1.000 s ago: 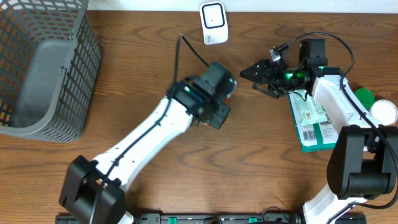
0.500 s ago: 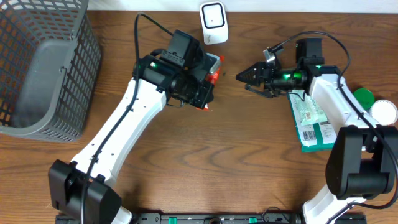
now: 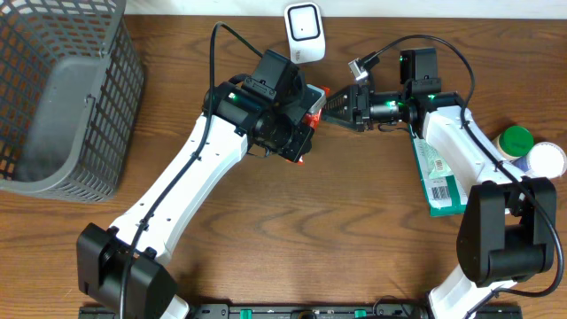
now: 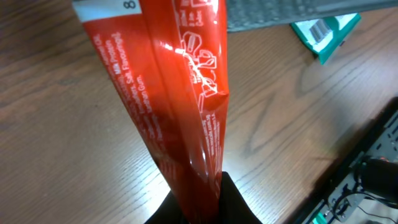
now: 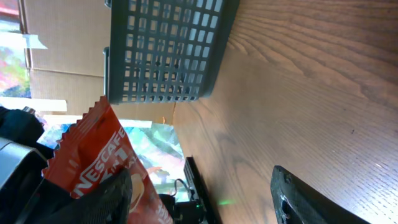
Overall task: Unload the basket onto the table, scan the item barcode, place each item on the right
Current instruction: 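Raise the red snack stick to the scanner with the left gripper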
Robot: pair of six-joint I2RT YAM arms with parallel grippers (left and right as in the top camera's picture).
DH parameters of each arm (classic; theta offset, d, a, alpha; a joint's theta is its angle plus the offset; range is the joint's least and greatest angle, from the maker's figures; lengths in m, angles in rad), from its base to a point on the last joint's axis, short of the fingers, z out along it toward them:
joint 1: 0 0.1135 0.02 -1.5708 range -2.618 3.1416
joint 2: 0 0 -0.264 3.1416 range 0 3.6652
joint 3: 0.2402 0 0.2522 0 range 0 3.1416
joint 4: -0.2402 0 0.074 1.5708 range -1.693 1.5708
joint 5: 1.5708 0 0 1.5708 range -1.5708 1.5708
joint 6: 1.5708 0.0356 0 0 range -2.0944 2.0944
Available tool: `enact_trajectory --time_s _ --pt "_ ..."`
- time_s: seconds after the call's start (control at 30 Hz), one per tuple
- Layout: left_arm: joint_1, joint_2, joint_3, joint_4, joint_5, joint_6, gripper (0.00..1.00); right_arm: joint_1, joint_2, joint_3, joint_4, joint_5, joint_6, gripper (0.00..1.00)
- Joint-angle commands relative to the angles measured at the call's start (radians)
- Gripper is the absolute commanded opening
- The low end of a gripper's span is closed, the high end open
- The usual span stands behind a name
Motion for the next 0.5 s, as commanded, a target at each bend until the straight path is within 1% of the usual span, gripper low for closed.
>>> enact_trajectory --time_s 0.0,0.17,0.33,0.47 --pt "0.003 0.011 0.003 -0.004 -0.053 0.001 0.07 0.009 -0.003 0.016 0.003 -0.071 0.019 0.67" --pt "0.003 0.011 0.003 -0.010 -0.125 -0.025 0.07 0.009 -0.003 0.016 0.002 -0.072 0.019 0.67" --pt "0.003 0.011 0.003 -0.029 -0.127 -0.025 0.07 0.009 -0.003 0.016 -0.024 -0.097 0.019 0.67" --pt "0.002 0.011 0.003 -0.029 -0.108 -0.031 0.07 0.010 -0.003 0.016 -0.031 -0.079 0.018 0.66"
